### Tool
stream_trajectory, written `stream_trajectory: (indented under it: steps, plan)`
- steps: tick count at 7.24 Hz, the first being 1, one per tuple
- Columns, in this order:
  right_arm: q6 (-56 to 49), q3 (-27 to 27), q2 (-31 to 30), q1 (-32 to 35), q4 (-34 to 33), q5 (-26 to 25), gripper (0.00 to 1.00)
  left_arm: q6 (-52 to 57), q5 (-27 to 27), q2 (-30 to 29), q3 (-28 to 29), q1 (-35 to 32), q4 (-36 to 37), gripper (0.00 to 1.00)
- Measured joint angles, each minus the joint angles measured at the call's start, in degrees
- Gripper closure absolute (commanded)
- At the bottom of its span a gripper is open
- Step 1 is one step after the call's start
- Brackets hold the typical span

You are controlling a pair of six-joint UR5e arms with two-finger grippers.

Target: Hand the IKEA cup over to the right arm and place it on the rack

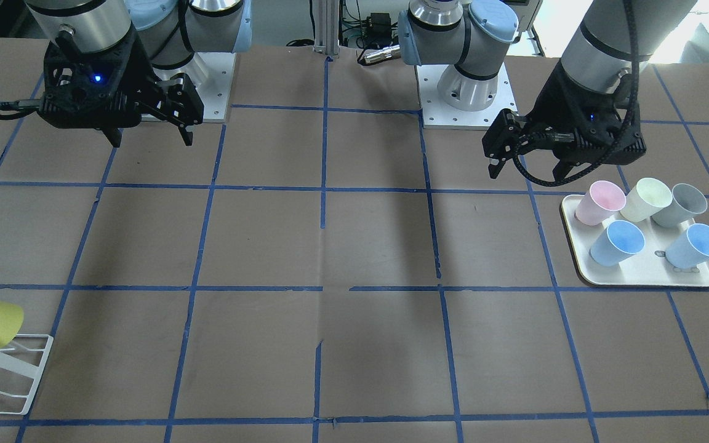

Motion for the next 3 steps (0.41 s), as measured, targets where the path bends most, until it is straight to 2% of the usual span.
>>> stream_trajectory:
  steps: [3]
  plan:
    - [0.20,0.04,-0.19,0.05,-0.28,0.15,0.00,0.00,-0.16,-0.03,-0.08,0.00,-0.01,0.00]
